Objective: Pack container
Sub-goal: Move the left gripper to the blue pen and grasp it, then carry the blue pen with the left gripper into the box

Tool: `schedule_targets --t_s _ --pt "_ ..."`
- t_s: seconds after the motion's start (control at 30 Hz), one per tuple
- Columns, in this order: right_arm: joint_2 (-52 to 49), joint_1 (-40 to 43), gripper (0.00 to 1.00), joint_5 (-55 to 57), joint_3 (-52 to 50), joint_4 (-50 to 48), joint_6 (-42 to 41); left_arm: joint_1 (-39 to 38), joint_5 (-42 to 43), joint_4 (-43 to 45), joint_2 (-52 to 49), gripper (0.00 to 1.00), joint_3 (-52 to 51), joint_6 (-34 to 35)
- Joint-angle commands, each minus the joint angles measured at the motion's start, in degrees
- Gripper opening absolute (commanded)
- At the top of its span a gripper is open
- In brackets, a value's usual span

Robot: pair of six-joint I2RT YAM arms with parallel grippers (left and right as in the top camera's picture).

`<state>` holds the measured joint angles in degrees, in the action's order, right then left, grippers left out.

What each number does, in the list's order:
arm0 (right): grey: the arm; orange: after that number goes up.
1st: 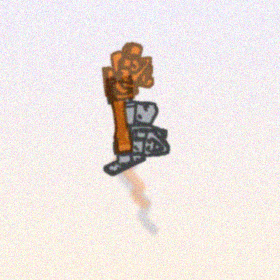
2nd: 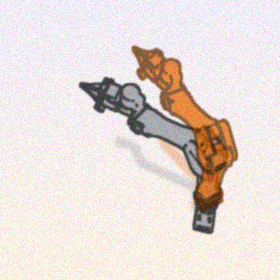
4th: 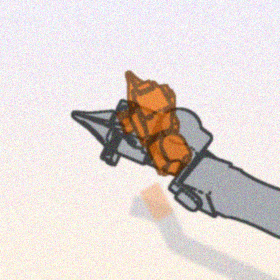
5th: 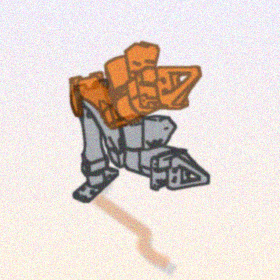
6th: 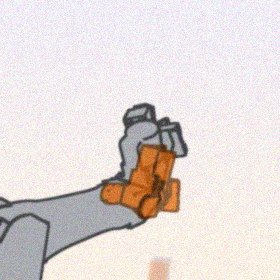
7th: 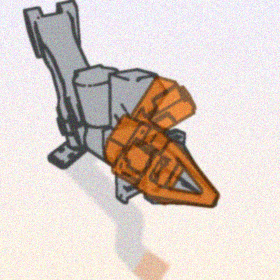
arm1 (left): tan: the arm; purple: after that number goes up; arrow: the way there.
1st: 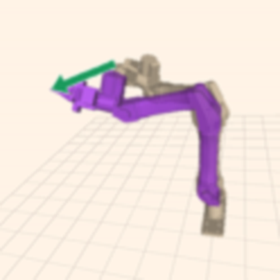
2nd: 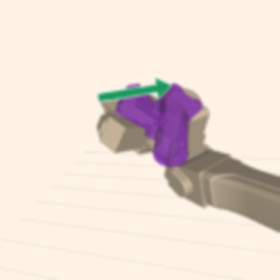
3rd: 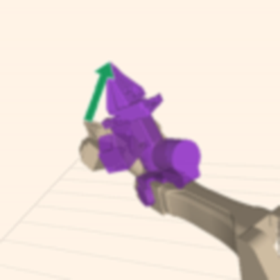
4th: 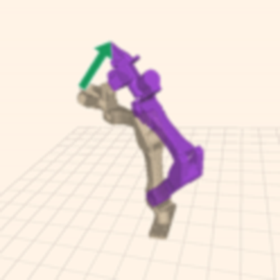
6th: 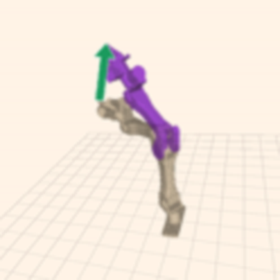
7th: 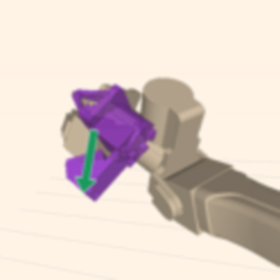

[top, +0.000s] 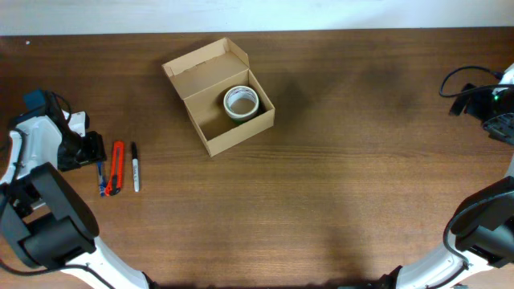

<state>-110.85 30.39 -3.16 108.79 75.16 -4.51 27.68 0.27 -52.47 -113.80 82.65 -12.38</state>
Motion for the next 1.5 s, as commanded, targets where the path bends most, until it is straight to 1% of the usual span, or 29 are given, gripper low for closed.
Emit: schedule_targets --t_s 0.0,0.23,0.33,0.53,0.6,0.67,0.73,0.87,1.0,1.13,1.2,1.3,1.37,1.47 --pt "0.76 0.39 0.99 -0.72 -0.26 0.0 -0.28 0.31 1.07 0.66 -1.73 0.61 -0.15 -0.79" --pt "0.76 0.39 0.99 -0.72 -0.26 0.0 -0.28 0.28 1.05 0.63 -5.38 0.6 -0.15 -0.79" --pt "0.76 0.39 0.99 -0.72 -0.26 0.0 -0.28 0.28 1.01 0.61 -6.58 0.54 -0.15 -0.79" --pt "0.76 0.39 0.99 -0.72 -0.26 0.0 -0.28 0.28 0.98 0.17 -8.02 0.18 -0.15 -0.76" --pt "0.76 0.39 0.99 -0.72 -0.26 0.0 -0.28 0.28 1.01 0.15 -8.02 0.07 -0.07 -0.74" --pt "0.76 0.39 0.99 -0.72 -0.26 0.0 -0.28 0.28 1.03 -0.57 -8.02 0.02 0.76 -0.5" --pt "0.76 0.39 0.99 -0.72 -0.26 0.0 -0.28 0.28 1.05 -2.19 -8.0 0.02 2.62 0.22" --pt "0.76 0.39 0.99 -0.72 -0.26 0.0 -0.28 0.22 1.09 -9.16 -8.0 0.02 12.61 1.25" --pt "0.76 0.39 0.99 -0.72 -0.26 0.0 -0.28 -0.35 2.25 -18.08 -8.0 0.02 28.74 2.27" --pt "0.76 0.39 0.99 -0.72 -0.26 0.0 -0.28 -2.97 7.87 -24.37 -8.0 0.02 45.4 1.25" --pt "0.76 0.39 0.99 -0.72 -0.26 0.0 -0.28 -5.25 10.62 -26.08 -8.0 0.02 52.72 0.02" --pt "0.76 0.39 0.99 -0.72 -0.26 0.0 -0.28 -10.6 13.16 -27.5 -8.0 0.02 62.58 -2.19" --pt "0.76 0.39 0.99 -0.72 -0.26 0.0 -0.28 -15.13 13.81 -27.74 -8.0 0.02 66.53 -4.76" --pt "0.76 0.39 0.99 -0.72 -0.26 0.0 -0.28 -23.78 13.9 -27.71 -8.0 0.02 68.59 -11.28"
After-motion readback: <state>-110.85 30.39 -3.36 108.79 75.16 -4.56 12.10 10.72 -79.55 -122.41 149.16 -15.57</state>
